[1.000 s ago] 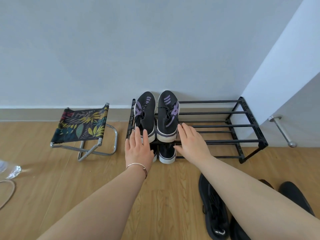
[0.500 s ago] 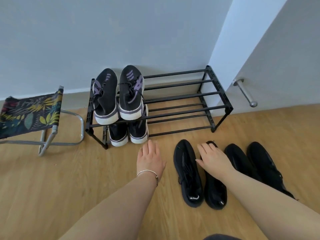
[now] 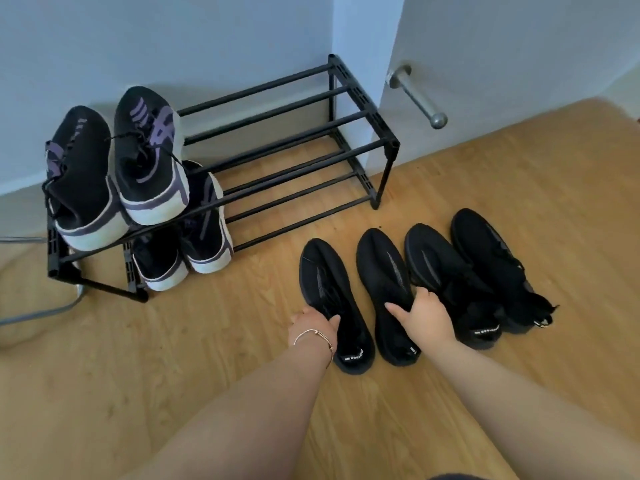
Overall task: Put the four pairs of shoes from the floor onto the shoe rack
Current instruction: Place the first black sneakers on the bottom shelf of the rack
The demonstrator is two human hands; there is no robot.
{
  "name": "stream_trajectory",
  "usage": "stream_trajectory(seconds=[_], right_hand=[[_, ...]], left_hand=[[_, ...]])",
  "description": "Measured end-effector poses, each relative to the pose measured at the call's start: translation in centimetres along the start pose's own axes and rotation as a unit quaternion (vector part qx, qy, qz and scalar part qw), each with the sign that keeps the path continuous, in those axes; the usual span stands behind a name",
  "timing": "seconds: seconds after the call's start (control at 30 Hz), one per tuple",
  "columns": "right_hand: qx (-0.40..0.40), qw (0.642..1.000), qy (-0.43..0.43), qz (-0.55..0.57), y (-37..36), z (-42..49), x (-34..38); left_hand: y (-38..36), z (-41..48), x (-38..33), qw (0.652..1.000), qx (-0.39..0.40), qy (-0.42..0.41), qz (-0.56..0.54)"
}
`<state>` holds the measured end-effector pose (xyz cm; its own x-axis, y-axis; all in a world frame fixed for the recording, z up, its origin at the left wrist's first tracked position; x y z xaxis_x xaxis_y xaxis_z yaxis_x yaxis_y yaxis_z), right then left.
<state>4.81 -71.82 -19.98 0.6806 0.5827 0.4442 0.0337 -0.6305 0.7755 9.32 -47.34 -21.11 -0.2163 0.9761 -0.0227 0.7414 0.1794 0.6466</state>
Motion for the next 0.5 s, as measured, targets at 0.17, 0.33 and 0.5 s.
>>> stream_trajectory(seconds=[0.17,0.33,0.5], right_hand=[[0.051,0.983,-0.077,0.157,-1.0,0.4,-0.9],[0.073,0.972,-0.098,0.198,-0.6,0.6,-1.2],[0.105,0.971,-0.082,0.199,-0.4,0.1,0.2]], left_hand=[[-0.6,1.3,-0.1,0.987,-0.001,0.031,-0.160],[-0.7,1.9,0.6,0.967,-0.006,0.026,-0.252],[0.3,1.5,1.7,0.965,-0.007,0.011,-0.262]])
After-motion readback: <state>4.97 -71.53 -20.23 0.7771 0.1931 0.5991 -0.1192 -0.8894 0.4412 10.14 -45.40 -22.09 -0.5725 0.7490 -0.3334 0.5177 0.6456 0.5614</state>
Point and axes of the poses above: each hand's wrist, its own z-axis towards the middle knuckle, its own y-axis out of the back of the hand, x = y × z, the point moved 8 cm from there along z, towards the middle knuckle, and after that the axes turned 11 degrees about z, right-handed, at the moved point
